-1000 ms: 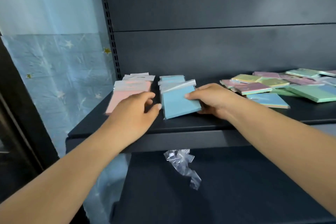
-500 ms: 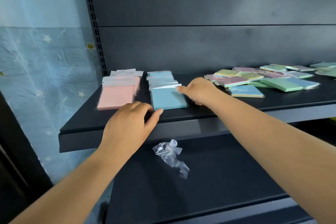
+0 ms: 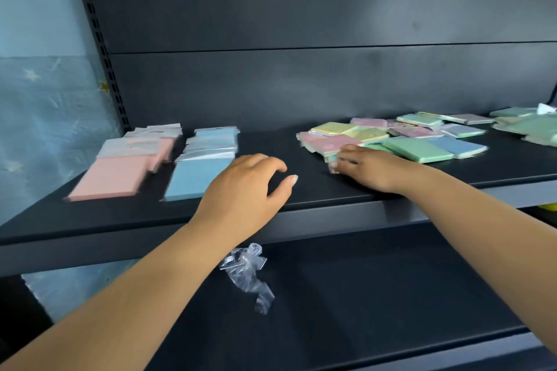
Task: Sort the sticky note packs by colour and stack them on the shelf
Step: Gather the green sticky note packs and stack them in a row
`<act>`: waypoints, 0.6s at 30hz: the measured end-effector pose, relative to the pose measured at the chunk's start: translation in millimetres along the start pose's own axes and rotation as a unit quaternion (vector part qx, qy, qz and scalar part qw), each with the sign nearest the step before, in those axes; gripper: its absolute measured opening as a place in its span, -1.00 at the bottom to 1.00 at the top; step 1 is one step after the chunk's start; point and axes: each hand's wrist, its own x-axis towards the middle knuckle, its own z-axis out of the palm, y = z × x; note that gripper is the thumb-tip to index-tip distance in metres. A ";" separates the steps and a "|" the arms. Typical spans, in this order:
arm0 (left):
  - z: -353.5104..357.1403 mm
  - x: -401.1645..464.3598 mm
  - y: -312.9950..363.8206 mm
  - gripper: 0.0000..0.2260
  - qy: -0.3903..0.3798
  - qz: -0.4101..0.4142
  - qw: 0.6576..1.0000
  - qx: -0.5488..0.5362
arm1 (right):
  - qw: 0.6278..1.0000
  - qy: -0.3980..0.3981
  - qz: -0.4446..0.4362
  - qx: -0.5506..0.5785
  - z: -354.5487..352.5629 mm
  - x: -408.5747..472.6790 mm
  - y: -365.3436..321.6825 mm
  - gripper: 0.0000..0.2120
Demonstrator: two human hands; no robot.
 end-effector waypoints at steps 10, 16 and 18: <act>70.1 103.0 69.0 -0.24 -0.279 -0.201 0.936 -0.070 | 0.998 0.003 -0.056 -0.002 -51.3 -3.2 116.1 -0.50; 93.0 119.4 79.3 -0.24 -0.316 -0.193 0.928 -0.035 | 0.999 -0.006 -0.024 0.026 -56.9 0.8 153.5 -0.43; 97.6 124.9 77.8 -0.25 -0.322 -0.189 0.927 -0.045 | 0.999 0.028 -0.010 0.025 -60.3 1.3 161.7 -0.42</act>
